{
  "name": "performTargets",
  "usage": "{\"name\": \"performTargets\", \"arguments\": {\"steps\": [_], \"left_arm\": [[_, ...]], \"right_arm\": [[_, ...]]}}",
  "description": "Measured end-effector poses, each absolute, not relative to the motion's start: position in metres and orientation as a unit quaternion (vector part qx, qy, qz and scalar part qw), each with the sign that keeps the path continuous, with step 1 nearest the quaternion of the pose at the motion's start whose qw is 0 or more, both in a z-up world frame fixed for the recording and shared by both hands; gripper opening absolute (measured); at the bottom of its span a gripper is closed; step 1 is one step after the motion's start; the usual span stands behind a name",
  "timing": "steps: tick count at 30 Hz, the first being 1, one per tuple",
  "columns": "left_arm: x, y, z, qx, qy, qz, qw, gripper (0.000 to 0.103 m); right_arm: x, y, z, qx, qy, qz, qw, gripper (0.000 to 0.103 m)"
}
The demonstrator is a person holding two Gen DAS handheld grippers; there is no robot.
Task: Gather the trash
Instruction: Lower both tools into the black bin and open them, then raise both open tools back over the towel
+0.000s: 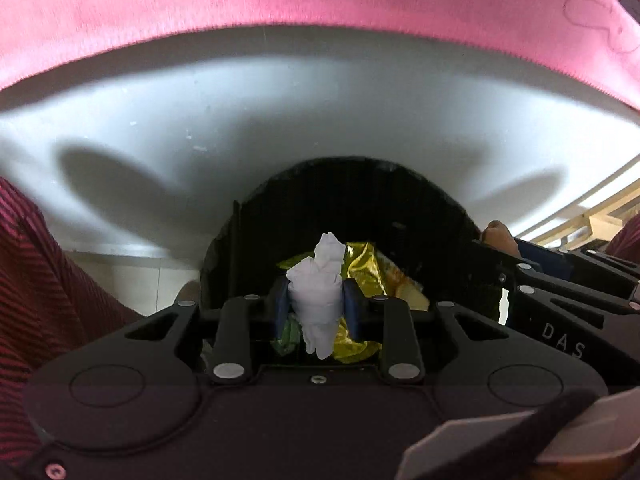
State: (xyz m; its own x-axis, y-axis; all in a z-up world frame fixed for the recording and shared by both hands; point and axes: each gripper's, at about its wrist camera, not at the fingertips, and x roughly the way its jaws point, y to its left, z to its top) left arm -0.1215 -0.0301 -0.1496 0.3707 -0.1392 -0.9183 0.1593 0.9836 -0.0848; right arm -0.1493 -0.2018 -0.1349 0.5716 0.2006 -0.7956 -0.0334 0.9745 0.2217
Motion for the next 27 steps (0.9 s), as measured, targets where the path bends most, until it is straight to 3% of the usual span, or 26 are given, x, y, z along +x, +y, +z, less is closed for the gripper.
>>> {"name": "performTargets", "arguments": {"steps": [13, 15, 18, 21, 27], "left_arm": [[-0.125, -0.033, -0.159, 0.021, 0.575, -0.087, 0.813, 0.028], [-0.125, -0.033, -0.16, 0.02, 0.576, -0.088, 0.812, 0.034], [-0.125, -0.033, -0.157, 0.017, 0.577, -0.087, 0.812, 0.046], [-0.123, -0.033, -0.156, 0.019, 0.576, -0.08, 0.813, 0.061], [-0.121, -0.027, -0.142, 0.02, 0.556, -0.064, 0.828, 0.066]], "right_arm": [[-0.14, -0.2, -0.141, 0.096, 0.473, 0.062, 0.874, 0.039], [-0.14, -0.201, -0.141, 0.097, 0.472, 0.063, 0.874, 0.041], [-0.141, -0.201, -0.141, 0.1, 0.469, 0.064, 0.875, 0.058], [-0.14, -0.202, -0.141, 0.103, 0.467, 0.061, 0.876, 0.064], [-0.141, -0.204, -0.134, 0.104, 0.458, 0.066, 0.881, 0.069]]}}
